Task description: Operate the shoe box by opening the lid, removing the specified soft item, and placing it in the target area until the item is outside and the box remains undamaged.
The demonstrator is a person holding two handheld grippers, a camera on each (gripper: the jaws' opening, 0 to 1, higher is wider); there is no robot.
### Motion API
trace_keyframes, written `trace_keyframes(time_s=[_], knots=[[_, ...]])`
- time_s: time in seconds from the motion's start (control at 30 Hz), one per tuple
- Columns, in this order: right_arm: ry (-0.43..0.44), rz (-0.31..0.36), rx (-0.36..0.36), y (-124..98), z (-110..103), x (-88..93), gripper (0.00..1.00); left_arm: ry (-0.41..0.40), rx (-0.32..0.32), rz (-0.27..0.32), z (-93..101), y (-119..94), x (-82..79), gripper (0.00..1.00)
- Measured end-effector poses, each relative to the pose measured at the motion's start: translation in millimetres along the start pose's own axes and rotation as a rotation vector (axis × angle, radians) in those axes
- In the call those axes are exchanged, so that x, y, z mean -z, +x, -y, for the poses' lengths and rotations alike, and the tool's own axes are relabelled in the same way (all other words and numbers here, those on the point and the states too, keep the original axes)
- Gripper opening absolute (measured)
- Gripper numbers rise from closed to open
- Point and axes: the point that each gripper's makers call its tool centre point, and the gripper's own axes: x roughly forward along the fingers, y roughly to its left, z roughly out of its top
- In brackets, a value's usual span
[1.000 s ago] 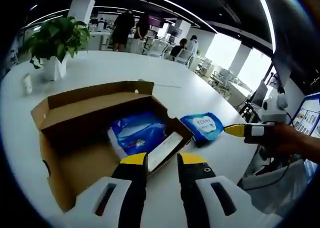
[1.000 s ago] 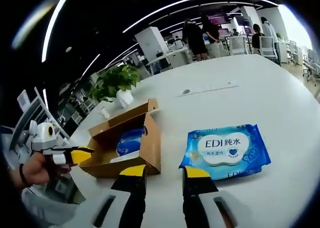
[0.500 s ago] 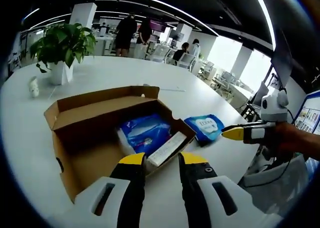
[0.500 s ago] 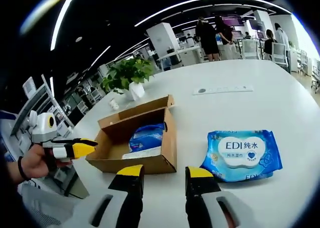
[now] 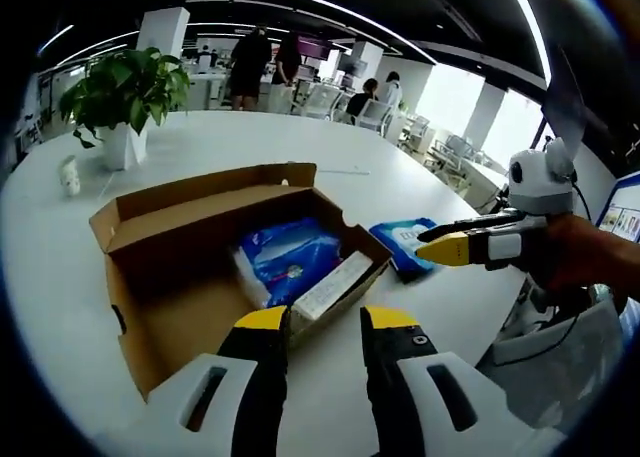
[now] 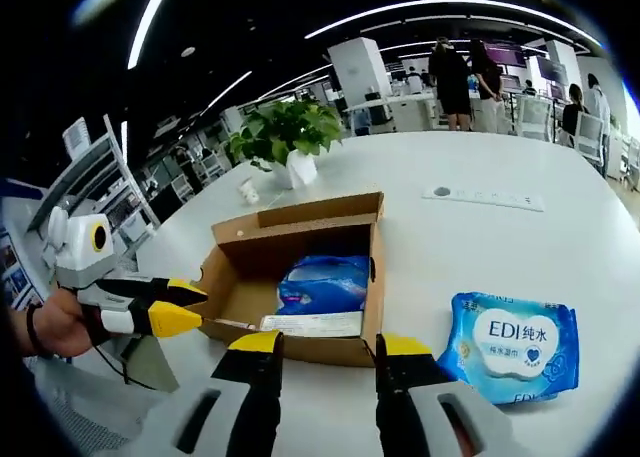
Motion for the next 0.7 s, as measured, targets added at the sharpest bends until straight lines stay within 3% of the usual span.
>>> trace_keyframes(time_s=[0.43, 0.7], knots=[[-0.208, -0.088, -0.055, 38.4, -17.6, -27.7, 0.37, -0.023, -0.009, 0.000, -6.0, -2.6, 2.9, 0.27], [-0.274, -0.122, -0.081, 58.0, -18.9, -36.1, 0.37, -0.044, -0.019, -0.001, -11.9, -2.7, 5.3, 0.27]])
